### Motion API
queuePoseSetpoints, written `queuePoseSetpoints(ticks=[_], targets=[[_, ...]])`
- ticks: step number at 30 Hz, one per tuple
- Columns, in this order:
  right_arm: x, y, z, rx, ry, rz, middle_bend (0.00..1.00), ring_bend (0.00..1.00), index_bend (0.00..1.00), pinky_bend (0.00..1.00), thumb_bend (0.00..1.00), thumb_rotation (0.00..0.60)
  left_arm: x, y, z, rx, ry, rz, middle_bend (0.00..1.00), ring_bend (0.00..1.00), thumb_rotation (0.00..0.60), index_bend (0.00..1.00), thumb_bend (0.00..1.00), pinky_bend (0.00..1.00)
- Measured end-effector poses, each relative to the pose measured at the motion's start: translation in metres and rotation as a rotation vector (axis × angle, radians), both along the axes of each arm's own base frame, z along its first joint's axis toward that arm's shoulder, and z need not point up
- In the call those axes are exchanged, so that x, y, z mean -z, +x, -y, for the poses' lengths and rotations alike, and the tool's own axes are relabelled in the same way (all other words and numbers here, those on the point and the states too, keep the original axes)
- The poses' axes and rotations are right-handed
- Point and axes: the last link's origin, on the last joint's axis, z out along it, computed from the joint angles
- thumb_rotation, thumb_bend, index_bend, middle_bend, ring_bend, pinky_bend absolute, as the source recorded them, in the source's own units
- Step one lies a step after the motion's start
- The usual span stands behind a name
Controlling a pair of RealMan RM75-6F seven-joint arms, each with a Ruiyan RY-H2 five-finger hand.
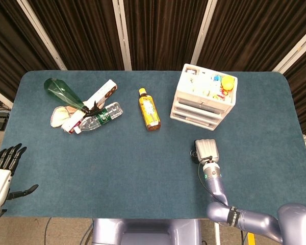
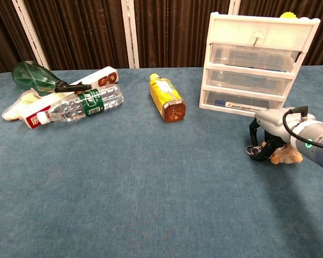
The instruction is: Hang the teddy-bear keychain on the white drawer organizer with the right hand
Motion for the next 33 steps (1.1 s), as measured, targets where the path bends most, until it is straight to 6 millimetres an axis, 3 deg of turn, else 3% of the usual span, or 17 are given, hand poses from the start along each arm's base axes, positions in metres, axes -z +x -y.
queuePoseSetpoints(ticks=[13, 33], targets=[[-0.002, 0.001, -0.001, -0.002, -0.003, 0.007, 1.0, 1.0, 0.55, 0.9, 0.34, 0.6, 0.0, 0.0, 0.0, 0.002, 0.001, 0.005, 0.0, 0.0, 0.529, 0.0, 0.07, 0.0], [-0.021, 0.031, -0.003, -0.113, -0.067, 0.12, 1.0, 1.0, 0.56, 0.9, 0.34, 0.6, -0.001, 0.002, 0.001, 0.012, 0.007, 0.013, 0.0, 0.0, 0.53, 0.0, 0.07, 0.0]])
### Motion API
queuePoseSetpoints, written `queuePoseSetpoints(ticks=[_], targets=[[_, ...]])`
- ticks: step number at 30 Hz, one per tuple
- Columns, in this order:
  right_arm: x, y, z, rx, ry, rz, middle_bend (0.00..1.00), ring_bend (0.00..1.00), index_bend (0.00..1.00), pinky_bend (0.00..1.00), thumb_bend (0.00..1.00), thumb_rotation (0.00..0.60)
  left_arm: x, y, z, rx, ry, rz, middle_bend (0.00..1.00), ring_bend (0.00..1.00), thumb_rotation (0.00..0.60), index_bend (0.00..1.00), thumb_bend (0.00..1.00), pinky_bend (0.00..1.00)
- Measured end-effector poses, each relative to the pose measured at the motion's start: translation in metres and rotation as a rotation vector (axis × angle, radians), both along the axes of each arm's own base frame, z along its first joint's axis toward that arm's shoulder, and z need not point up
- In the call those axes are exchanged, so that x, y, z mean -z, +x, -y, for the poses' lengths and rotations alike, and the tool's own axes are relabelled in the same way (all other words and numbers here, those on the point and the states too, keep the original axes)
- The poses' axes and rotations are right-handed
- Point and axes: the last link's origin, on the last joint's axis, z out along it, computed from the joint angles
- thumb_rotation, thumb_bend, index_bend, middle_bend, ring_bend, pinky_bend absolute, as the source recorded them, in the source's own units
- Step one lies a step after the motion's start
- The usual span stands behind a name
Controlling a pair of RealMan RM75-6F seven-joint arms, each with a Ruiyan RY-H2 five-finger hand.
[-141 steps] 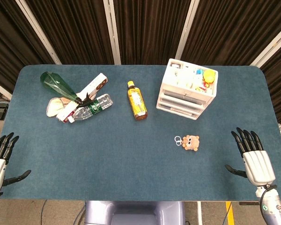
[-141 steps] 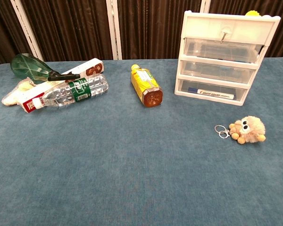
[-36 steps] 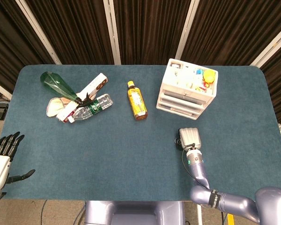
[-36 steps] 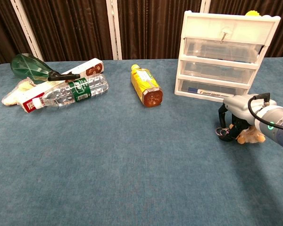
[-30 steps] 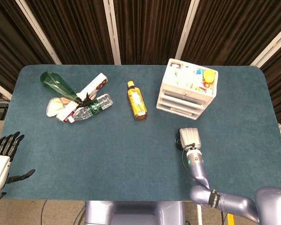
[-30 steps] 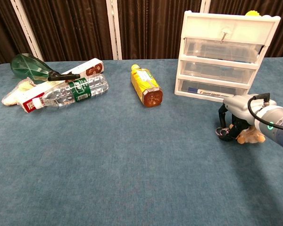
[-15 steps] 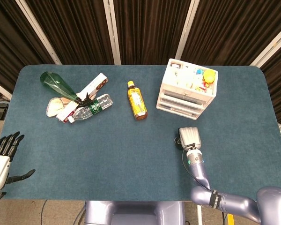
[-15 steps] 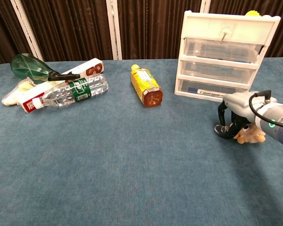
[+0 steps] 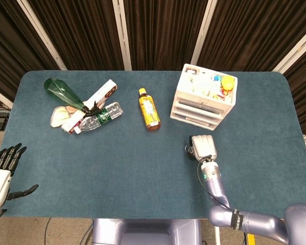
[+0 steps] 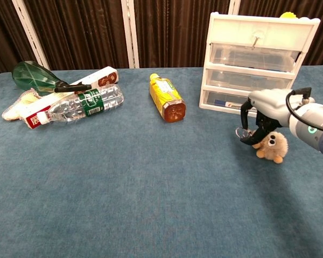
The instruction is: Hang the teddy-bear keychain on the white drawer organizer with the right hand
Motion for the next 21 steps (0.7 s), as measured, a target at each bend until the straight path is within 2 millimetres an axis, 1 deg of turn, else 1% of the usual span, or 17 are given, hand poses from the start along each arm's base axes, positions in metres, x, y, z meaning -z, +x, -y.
queuePoseSetpoints(ticks=[7, 11, 21], targets=[[-0.009, 0.012, 0.005, -0.084, -0.095, 0.093, 1.0, 1.0, 0.57, 0.9, 0.34, 0.6, 0.0, 0.0, 0.0, 0.003, 0.001, 0.005, 0.0, 0.0, 0.524, 0.0, 0.07, 0.0], [-0.013, 0.015, 0.01, -0.124, -0.156, 0.144, 1.0, 1.0, 0.57, 0.9, 0.34, 0.6, 0.0, 0.0, 0.0, 0.0, 0.002, 0.006, 0.0, 0.0, 0.525, 0.0, 0.07, 0.0], [-0.023, 0.024, 0.024, -0.162, -0.259, 0.212, 1.0, 1.0, 0.58, 0.9, 0.34, 0.6, 0.0, 0.0, -0.001, -0.003, 0.001, 0.009, 0.0, 0.0, 0.527, 0.0, 0.07, 0.0]])
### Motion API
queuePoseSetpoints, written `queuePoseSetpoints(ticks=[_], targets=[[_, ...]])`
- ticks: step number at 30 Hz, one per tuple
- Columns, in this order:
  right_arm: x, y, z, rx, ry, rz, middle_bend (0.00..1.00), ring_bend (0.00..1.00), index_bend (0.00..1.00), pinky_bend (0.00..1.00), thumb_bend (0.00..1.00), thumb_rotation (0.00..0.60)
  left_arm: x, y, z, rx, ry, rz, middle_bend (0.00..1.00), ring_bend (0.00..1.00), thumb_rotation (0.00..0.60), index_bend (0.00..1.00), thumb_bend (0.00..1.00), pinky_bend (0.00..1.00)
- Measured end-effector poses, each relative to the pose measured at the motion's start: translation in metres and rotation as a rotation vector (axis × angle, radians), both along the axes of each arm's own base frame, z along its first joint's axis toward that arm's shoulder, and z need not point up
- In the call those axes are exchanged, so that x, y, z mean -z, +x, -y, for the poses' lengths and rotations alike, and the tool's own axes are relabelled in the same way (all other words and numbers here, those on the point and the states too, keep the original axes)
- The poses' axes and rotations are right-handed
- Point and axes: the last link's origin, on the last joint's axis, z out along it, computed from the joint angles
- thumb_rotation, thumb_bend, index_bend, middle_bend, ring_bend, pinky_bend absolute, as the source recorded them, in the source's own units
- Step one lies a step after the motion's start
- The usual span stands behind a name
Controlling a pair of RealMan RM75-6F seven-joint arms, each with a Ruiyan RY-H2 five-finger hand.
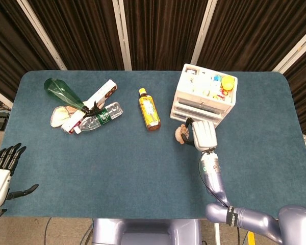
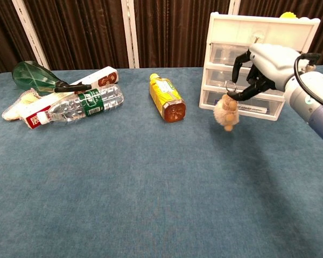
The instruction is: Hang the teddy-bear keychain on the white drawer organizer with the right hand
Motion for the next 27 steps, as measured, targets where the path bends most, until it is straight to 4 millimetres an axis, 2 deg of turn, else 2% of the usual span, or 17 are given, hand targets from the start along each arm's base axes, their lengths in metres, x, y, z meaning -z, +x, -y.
queuePoseSetpoints(ticks=[14, 27], targets=[[-0.012, 0.016, 0.007, -0.07, -0.111, 0.01, 1.0, 1.0, 0.58, 0.9, 0.34, 0.6, 0.0, 0.0, 0.001, 0.001, 0.002, 0.005, 0.0, 0.0, 0.526, 0.0, 0.07, 0.0], [-0.021, 0.012, 0.023, -0.199, -0.27, -0.164, 1.0, 1.0, 0.58, 0.9, 0.34, 0.6, -0.001, 0.001, 0.001, 0.002, 0.004, 0.011, 0.0, 0.0, 0.524, 0.0, 0.07, 0.0]])
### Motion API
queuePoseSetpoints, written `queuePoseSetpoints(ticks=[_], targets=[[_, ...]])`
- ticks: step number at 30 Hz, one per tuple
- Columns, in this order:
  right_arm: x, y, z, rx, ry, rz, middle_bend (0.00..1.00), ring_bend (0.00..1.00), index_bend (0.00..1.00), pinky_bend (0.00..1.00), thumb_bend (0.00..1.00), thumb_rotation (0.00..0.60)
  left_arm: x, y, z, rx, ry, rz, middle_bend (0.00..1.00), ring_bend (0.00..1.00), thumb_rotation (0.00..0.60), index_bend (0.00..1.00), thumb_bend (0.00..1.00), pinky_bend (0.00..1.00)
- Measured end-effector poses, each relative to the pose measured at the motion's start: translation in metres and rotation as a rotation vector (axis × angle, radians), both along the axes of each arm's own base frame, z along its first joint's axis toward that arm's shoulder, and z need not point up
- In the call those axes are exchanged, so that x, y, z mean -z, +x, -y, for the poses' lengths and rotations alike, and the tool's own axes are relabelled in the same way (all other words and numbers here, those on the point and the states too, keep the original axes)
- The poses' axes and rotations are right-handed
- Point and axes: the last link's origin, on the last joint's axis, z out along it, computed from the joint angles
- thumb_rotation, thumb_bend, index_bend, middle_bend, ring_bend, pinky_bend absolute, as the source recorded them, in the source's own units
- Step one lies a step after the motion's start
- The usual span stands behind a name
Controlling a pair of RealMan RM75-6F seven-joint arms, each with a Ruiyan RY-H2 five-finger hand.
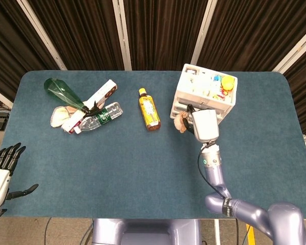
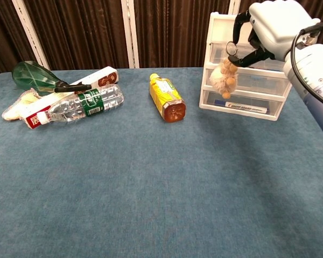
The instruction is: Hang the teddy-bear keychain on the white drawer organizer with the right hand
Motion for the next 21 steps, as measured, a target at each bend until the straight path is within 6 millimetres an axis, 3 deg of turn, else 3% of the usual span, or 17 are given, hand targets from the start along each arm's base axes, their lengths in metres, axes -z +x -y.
queuePoseSetpoints(ticks=[21], targets=[[-0.019, -0.025, 0.021, -0.052, -0.097, -0.201, 1.0, 1.0, 0.58, 0.9, 0.34, 0.6, 0.0, 0.001, 0.001, 0.001, 0.0, -0.001, 0.0, 0.0, 0.525, 0.0, 0.08, 0.0]])
